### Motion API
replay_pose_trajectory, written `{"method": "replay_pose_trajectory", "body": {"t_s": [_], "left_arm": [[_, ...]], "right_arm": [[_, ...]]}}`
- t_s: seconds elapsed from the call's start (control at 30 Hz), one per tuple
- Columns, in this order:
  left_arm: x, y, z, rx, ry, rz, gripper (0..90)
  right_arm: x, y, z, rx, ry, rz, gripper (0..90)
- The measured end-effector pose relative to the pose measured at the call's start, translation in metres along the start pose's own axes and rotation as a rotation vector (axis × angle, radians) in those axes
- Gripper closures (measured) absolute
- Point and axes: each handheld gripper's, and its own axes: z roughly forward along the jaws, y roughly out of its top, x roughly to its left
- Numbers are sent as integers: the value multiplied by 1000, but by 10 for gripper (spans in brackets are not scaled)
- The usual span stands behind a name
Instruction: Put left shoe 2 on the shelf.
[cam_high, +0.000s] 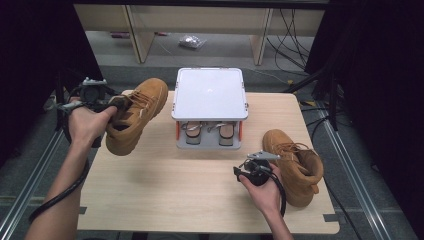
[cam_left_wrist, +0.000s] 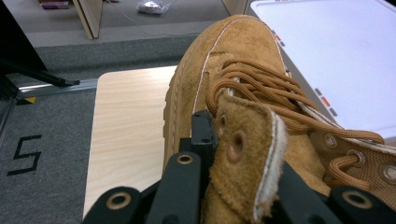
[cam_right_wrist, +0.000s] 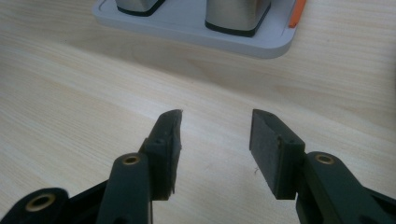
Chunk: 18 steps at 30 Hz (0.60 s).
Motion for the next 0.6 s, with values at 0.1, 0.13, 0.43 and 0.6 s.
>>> {"method": "replay_pose_trajectory", "body": {"t_s": [0.1, 0.13, 0.43, 0.6], "left_arm": [[0, 5, 1, -9, -4, -6, 850], [-1, 7, 1, -15, -8, -17, 850], [-1, 21, 2, -33, -8, -29, 850], [-3, 28, 3, -43, -12, -27, 849]], "right_arm": [[-1, -1, 1, 4, 1, -10, 539], [-1, -1, 1, 5, 2, -8, 538], [-1, -2, 3, -3, 2, -36, 539], [0, -2, 5, -8, 19, -28, 538]]}}
